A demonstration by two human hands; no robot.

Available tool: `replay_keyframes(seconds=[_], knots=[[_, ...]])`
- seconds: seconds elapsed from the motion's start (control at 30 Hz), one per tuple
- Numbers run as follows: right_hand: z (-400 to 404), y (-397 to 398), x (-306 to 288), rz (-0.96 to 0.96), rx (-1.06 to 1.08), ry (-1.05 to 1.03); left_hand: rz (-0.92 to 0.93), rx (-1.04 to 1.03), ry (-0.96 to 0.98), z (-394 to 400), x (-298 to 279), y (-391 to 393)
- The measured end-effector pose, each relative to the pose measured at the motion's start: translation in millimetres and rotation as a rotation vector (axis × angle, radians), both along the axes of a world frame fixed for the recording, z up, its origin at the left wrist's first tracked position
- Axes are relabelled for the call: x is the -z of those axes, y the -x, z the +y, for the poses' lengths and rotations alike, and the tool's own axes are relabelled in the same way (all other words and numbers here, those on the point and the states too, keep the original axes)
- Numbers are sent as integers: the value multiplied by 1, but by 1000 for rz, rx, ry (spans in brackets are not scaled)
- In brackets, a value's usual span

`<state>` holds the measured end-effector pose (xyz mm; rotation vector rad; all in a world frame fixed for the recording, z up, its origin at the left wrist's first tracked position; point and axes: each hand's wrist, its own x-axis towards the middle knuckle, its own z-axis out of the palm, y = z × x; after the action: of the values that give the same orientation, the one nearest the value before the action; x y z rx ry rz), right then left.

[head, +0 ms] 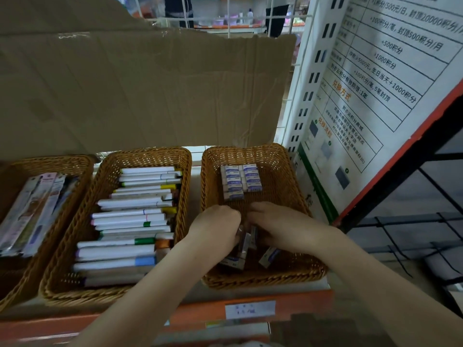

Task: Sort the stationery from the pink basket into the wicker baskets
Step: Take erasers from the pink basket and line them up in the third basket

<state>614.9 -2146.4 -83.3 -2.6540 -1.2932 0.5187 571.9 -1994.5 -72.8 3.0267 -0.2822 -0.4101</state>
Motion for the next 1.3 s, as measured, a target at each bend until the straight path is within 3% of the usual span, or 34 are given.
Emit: replay_keyframes(seconds=[0.3,0.53,0.7,0.87,1.03,1.2,1.3], knots=[[-1,3,5,-217,-76,64,114,-31,103,-2,5,-11],[-13,-1,-5,-238,26,-71,157,0,155,4,-1,-16],[-21,0,-12,-117,169,-139,106,-88,434,18,-11,-14],[-27,5,-15,-103,222,-194,101,-333,966,27,-14,-4],[-24,11,-15,-120,202,-241,179,-502,1284,22,-11,1],[-22,9,-15,-143,212,-241,361,-497,1428,21,-13,3],[-22,5,-15,-151,206,-208,251,-393,1216,21,-11,1]])
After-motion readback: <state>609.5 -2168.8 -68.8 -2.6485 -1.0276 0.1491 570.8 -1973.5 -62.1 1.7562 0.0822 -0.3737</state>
